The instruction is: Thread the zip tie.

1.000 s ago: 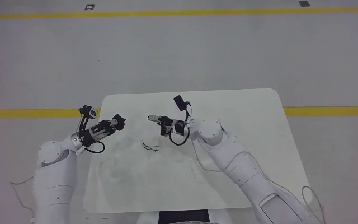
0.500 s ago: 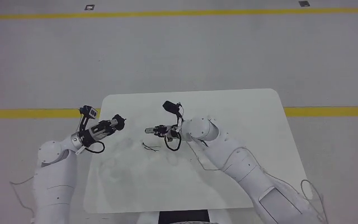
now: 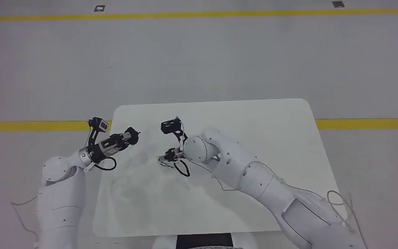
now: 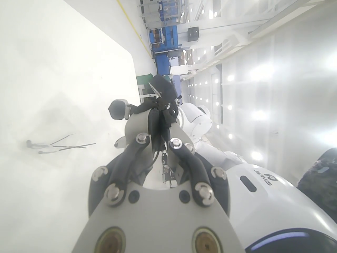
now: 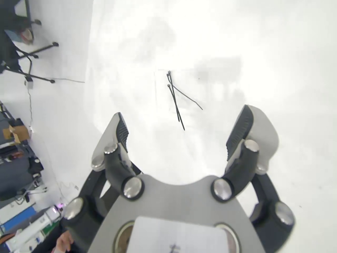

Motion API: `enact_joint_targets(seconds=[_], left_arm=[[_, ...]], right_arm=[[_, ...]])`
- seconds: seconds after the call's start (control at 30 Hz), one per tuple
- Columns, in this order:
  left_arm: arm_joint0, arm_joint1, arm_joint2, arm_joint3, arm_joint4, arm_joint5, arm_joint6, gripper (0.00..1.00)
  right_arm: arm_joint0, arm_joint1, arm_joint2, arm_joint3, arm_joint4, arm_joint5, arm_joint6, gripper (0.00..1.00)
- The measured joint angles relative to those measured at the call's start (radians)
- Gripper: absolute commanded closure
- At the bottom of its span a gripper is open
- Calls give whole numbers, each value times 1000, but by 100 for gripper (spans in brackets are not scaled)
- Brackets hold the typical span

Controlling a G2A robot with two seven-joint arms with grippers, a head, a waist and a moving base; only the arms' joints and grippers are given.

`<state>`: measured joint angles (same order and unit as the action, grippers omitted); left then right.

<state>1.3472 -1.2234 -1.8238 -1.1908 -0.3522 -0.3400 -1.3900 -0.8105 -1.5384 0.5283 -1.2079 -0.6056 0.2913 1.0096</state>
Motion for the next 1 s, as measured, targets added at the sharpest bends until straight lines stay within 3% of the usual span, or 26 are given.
enact_joint_targets(seconds=[0.33,0.5,0.67,0.7,0.73,0.77,1.0], left_arm=[[0,0,0,0,0,0,0,100],[0,0,0,0,0,0,0,100],[0,0,0,0,0,0,0,100],[0,0,0,0,0,0,0,100],[0,0,0,0,0,0,0,100],[0,0,0,0,0,0,0,100],[0,0,0,0,0,0,0,100]], right_arm=[[4,-4,-5,12,8,-24,7,0],[15,-11,-38,12,-38,-126,26,0],[34,-32,-59,51,-35,-159,23,0],[37,-38,-62,62,-31,-166,19,15],[39,-42,-64,71,-29,-171,15,42],[41,-46,-67,80,-26,-175,11,53],[55,-77,-96,150,-47,-194,-11,62]])
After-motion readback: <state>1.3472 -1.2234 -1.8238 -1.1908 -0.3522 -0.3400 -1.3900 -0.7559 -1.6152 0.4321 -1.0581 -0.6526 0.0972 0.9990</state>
